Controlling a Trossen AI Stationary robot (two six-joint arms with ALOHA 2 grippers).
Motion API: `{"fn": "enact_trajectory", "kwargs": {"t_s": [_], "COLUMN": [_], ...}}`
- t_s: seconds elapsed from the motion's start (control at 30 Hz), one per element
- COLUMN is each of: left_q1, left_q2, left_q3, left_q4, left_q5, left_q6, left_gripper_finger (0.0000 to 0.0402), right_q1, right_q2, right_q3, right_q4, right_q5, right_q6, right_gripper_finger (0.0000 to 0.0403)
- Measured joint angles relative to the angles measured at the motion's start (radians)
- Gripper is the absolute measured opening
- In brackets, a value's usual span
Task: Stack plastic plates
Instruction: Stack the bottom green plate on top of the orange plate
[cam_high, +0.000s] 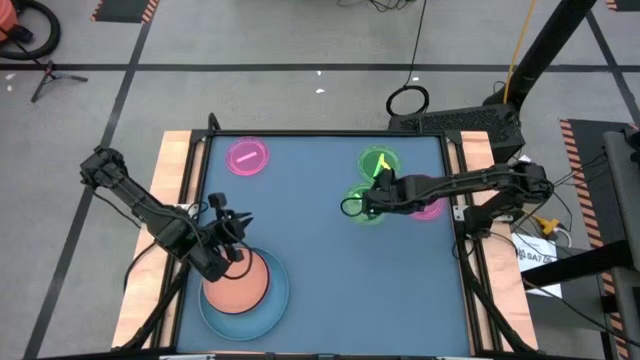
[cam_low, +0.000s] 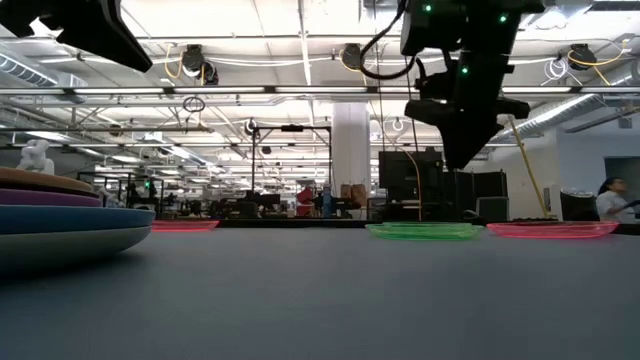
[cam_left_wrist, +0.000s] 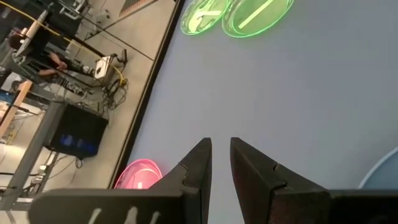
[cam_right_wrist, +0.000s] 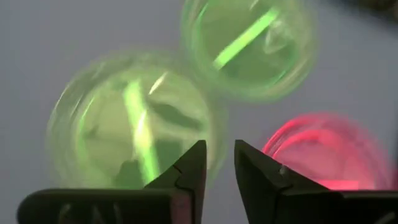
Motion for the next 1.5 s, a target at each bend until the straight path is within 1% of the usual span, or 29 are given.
{"fn": "enact_trajectory", "kwargs": {"t_s": [0.03, 0.07, 0.1, 0.2, 0.33, 0.53, 0.63, 0.83, 1.17, 1.33, 1.5], "left_q1": [0.000, 0.000, 0.000, 0.000, 0.000, 0.000, 0.000, 0.000, 0.000, 0.000, 0.000], "left_q2": [0.000, 0.000, 0.000, 0.000, 0.000, 0.000, 0.000, 0.000, 0.000, 0.000, 0.001], "left_q3": [0.000, 0.000, 0.000, 0.000, 0.000, 0.000, 0.000, 0.000, 0.000, 0.000, 0.000], "left_q4": [-0.002, -0.008, -0.013, -0.017, -0.017, -0.017, -0.017, -0.017, -0.017, -0.017, -0.015], "left_q5": [0.000, 0.000, 0.000, 0.000, 0.000, 0.000, 0.000, 0.000, 0.000, 0.001, 0.001], "left_q6": [0.000, -0.002, -0.006, -0.015, -0.015, -0.016, -0.016, -0.019, -0.018, -0.018, -0.017], "left_gripper_finger": [0.0067, 0.0067, 0.0067, 0.0067, 0.0067, 0.0067, 0.0067, 0.0067, 0.0067, 0.0067, 0.0067], "right_q1": [-0.006, -0.014, -0.025, -0.067, -0.130, -0.223, -0.259, -0.289, -0.289, -0.289, -0.284], "right_q2": [0.000, 0.000, 0.000, 0.000, 0.000, 0.000, 0.000, 0.000, 0.001, 0.030, 0.032], "right_q3": [0.000, 0.000, 0.000, -0.010, -0.082, -0.217, -0.263, -0.269, -0.269, -0.298, -0.308], "right_q4": [0.004, 0.008, 0.004, 0.001, 0.094, 0.320, 0.400, 0.415, 0.432, 0.480, 0.517], "right_q5": [0.042, 0.055, 0.041, -0.057, -0.180, -0.338, -0.374, -0.374, -0.371, -0.374, -0.393], "right_q6": [0.015, 0.046, 0.063, 0.059, -0.029, -0.135, -0.168, -0.199, -0.215, -0.218, -0.222], "right_gripper_finger": [0.0078, 0.0076, 0.0074, 0.0067, 0.0072, 0.0107, 0.0124, 0.0141, 0.0131, 0.0130, 0.0130]}}
